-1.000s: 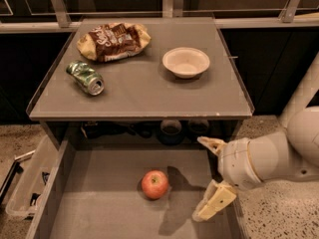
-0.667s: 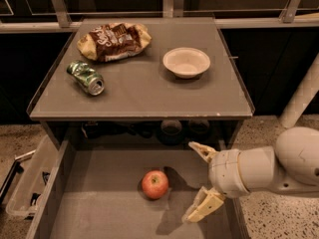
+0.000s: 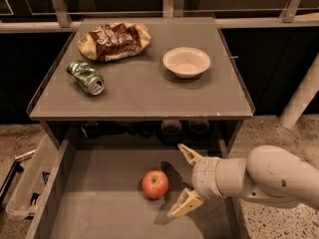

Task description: Pick apple from top drawer and place on counter

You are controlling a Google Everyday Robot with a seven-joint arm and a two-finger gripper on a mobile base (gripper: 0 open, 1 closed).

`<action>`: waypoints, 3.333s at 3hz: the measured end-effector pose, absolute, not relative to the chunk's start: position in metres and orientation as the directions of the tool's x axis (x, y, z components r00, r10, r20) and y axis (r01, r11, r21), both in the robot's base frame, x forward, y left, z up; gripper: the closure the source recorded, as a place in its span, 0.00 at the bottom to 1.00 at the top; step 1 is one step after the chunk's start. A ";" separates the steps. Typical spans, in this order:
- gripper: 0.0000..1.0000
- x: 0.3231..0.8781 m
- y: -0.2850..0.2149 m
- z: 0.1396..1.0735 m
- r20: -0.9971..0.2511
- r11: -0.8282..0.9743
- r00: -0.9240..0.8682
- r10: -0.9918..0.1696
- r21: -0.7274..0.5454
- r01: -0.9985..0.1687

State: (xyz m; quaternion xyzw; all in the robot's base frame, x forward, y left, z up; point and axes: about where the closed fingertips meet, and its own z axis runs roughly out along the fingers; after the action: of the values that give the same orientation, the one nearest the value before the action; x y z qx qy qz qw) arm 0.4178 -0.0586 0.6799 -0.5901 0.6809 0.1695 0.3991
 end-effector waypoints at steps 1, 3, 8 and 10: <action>0.00 0.434 -0.050 0.659 -0.713 0.249 0.013 -0.701 -0.262 -0.933; 0.00 0.428 -0.032 0.616 -0.731 0.201 -0.049 -0.680 -0.122 -0.972; 0.83 0.421 -0.026 0.606 -0.749 0.183 -0.092 -0.656 -0.040 -0.982; 1.00 0.415 -0.031 0.617 -0.752 0.185 -0.086 -0.654 -0.048 -0.982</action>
Offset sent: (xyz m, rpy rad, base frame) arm 0.0149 0.0309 -0.0729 -0.0257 0.1193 0.0485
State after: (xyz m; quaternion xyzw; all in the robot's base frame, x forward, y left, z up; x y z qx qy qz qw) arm 0.4152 -0.0315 0.6172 -0.5887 0.6944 0.2469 0.3321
